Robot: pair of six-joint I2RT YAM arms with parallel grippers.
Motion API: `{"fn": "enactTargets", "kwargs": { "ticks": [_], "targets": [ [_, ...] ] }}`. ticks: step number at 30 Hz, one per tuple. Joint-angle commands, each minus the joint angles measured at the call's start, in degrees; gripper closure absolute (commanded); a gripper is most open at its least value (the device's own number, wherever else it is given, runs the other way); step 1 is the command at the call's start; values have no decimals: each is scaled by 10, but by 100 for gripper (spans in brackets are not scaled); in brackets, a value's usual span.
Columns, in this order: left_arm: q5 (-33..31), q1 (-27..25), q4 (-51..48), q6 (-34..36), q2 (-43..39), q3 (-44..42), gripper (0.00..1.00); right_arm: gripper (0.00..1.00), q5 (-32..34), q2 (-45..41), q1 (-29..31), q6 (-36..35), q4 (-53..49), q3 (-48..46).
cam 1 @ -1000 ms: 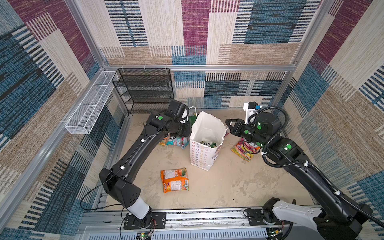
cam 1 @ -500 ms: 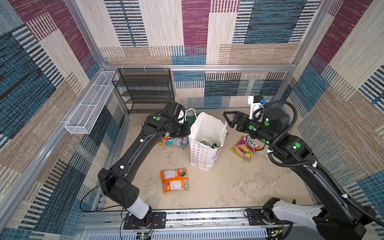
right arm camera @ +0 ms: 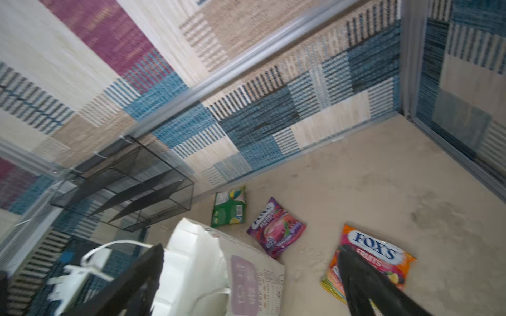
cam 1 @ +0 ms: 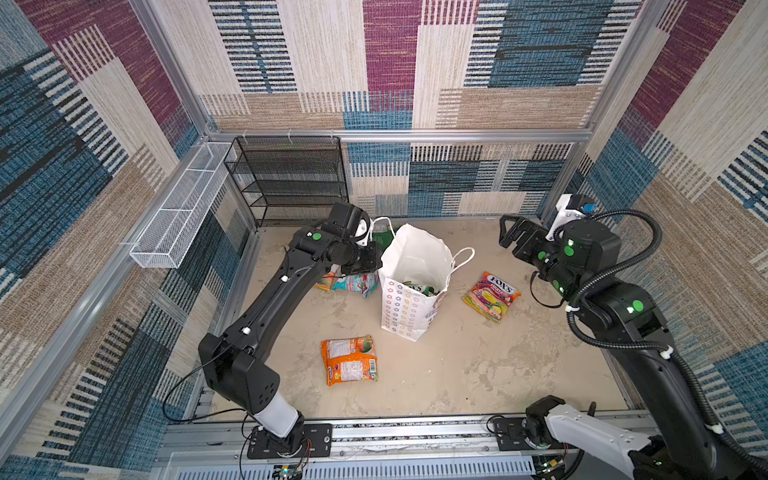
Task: Place the snacks into the paper bag
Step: 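Lower the right gripper onto the orange-red Fox's Fruits packet and grasp it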
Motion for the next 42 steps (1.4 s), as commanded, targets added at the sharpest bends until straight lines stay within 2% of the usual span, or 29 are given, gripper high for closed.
{"fn": "enactTargets", "kwargs": {
  "ticks": [1,8,13,15,18,28,36,39,42],
  "targets": [
    [5,1,12,-4,-2,-2,100,0,-69,7,-73,11,29,-59],
    [26,6,19,-3,2,-4,100,0,-289,-4,-290,68,183,-282],
    [45,21,26,-7,-6,-7,100,0,-348,50,-361,87,273,-418],
    [51,25,27,-9,-8,-7,100,2,-362,69,-365,87,305,-449],
    [57,31,30,-12,-7,-8,100,5,-345,88,-365,85,335,-470],
    [82,36,42,-15,-5,-14,100,20,-362,219,-366,69,375,-437],
    [91,36,45,-17,2,-16,100,48,-396,312,-366,65,394,-403],
    [91,37,46,-17,2,-16,100,52,-403,327,-366,68,407,-406],
    [91,38,46,-17,1,-15,100,69,-408,342,-366,64,413,-402]
  ]
}}
